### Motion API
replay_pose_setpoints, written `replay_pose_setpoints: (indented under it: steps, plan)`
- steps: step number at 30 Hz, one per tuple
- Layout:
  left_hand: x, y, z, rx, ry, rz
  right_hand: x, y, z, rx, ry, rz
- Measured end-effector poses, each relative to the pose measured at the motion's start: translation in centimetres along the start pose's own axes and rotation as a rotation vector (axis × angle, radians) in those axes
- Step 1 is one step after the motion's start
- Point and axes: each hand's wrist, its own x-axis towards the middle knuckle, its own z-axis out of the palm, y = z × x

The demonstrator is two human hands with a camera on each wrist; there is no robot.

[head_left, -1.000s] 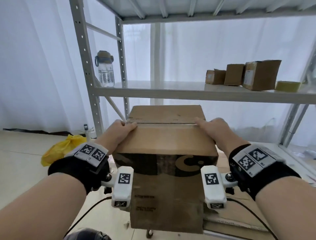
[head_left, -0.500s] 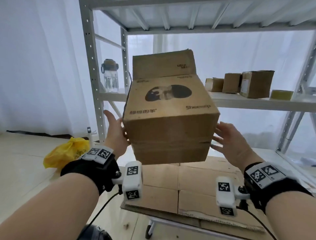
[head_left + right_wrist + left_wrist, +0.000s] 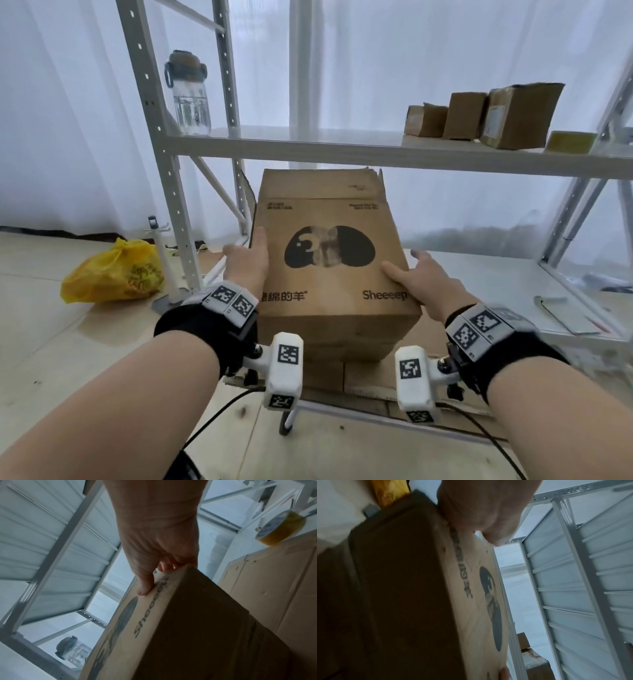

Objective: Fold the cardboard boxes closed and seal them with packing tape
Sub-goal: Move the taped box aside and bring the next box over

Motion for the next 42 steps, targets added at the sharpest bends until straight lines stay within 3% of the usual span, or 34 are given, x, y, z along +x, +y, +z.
replay_pose_setpoints:
  steps: [6, 7, 9, 12, 14, 19, 22, 25, 29, 35, 38, 42]
  plan:
    - [-0.3, -1.3, -0.5, -0.257, 0.29, 0.165, -0.7, 0.6, 1.2, 0.191, -0.013, -0.092]
    - [0.1, -1.5, -0.6, -0.329, 0.286, 0.153, -0.9, 1.1, 1.4, 0.184, -0.014, -0.097]
    - [0.7, -1.8, -0.8, -0.388, 0.181, 0.086, -1.0, 2.1, 1.5, 0.119, -0.043, -0.057]
    - [0.8, -2.0, -1.3, -0.206, -0.043, 0.009, -0.9, 2.9, 1.2, 0.15, -0.04, 0.045]
    - [0.7, -2.2, -1.8, -0.156, -0.07, 0.039, -0.9, 2.2, 1.1, 0.216, -0.003, 0.026]
    - [-1.1, -0.6, -2.7, -0.321, -0.196, 0.141, -1.2, -0.7, 0.9, 0.277, 0.026, -0.044]
    - [-2.1, 0.9, -2.8, -0.276, -0.321, 0.211, -0.5, -1.5, 0.2, 0.12, 0.172, 0.07]
    - [-2.8, 2.4, -3.2, -0.177, -0.417, 0.21, -0.4, -2.5, -0.6, 0.23, 0.23, 0.153]
    - [-3.9, 4.3, -3.4, 0.026, -0.446, 0.269, -1.4, -5.3, -0.6, 0.427, 0.207, 0.171]
    - [-4.0, 6.8, -2.8, 0.175, -0.423, 0.224, -1.5, -8.3, 0.6, 0.291, 0.116, 0.202]
    - [-3.3, 7.5, -2.6, 0.224, -0.442, 0.219, -1.4, -9.1, 0.3, 0.333, 0.053, 0.183]
    - [-1.3, 7.0, -2.7, 0.302, -0.358, 0.238, -0.8, -9.1, -1.4, 0.415, 0.12, 0.131]
